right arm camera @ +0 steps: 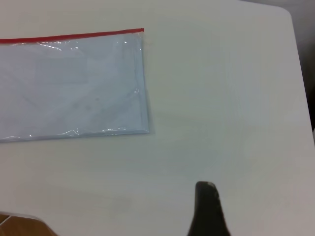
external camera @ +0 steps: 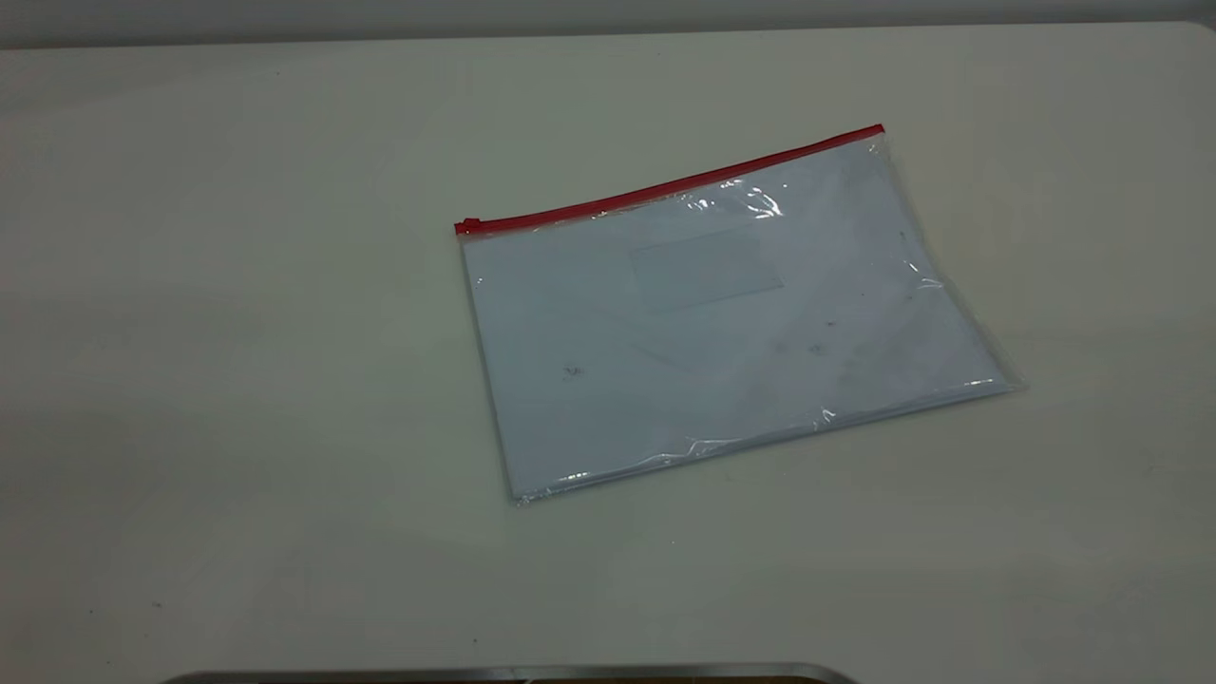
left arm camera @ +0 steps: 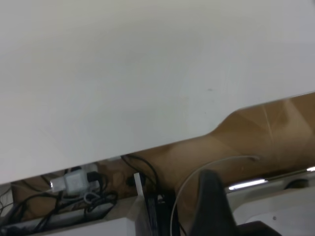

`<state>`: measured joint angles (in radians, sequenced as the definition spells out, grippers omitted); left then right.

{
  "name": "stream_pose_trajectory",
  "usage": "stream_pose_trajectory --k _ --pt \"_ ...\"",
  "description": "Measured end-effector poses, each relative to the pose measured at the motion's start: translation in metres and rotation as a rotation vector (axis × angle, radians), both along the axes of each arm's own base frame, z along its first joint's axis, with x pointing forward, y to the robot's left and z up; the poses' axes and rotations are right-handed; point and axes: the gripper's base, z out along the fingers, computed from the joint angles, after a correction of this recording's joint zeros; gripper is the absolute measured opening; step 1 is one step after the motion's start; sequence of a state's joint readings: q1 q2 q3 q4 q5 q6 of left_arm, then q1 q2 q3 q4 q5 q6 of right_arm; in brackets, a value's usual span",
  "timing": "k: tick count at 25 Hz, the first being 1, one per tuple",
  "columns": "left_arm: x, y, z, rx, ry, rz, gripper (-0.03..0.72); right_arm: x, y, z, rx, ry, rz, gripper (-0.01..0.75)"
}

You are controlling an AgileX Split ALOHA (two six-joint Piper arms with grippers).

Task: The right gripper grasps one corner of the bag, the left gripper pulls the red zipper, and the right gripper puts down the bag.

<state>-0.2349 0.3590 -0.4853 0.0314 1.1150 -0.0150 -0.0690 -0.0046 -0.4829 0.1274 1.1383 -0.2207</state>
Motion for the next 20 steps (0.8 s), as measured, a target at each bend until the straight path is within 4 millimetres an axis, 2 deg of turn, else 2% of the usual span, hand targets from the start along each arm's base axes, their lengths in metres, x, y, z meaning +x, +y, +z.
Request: stream_pose_trajectory --k 9,20 --pt "-0.027 0.007 0.004 -0.036 -0.199 0.159 0.586 0.000 0.000 0.000 0.000 0.000 0.000 0.572" --pt "-0.051 0.009 0.003 -0.056 -0.357 0.179 0.585 0.000 0.000 0.000 0.000 0.000 0.000 0.572"
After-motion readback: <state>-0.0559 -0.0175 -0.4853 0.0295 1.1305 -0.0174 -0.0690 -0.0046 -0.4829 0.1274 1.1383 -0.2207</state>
